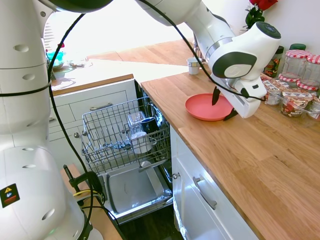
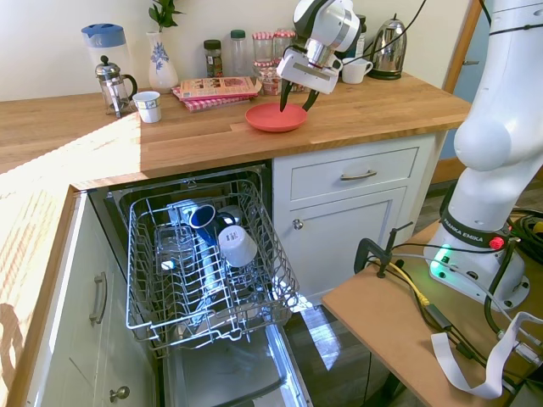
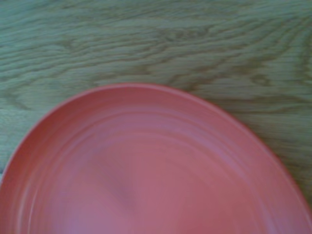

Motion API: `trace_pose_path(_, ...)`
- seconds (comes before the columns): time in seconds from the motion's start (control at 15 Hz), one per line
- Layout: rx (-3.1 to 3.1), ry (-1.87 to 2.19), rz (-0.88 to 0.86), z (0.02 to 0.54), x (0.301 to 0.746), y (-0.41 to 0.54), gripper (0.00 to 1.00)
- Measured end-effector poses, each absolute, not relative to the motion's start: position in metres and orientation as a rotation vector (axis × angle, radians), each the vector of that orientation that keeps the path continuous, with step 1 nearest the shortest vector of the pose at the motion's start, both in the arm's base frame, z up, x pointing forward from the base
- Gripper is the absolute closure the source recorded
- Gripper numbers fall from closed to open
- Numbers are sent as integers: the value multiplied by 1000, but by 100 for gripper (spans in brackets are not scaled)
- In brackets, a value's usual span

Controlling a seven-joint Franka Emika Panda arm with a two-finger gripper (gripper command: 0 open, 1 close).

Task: Put the plate in the dishwasher

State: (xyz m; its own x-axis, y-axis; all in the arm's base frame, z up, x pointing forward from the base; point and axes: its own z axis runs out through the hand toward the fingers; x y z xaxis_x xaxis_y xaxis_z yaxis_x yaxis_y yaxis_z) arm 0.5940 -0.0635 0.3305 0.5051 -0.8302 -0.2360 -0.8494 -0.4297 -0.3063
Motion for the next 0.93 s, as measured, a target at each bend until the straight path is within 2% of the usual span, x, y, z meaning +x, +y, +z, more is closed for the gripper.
trace_pose_path(0.93,-2352,1387,87,318,597,-66,100)
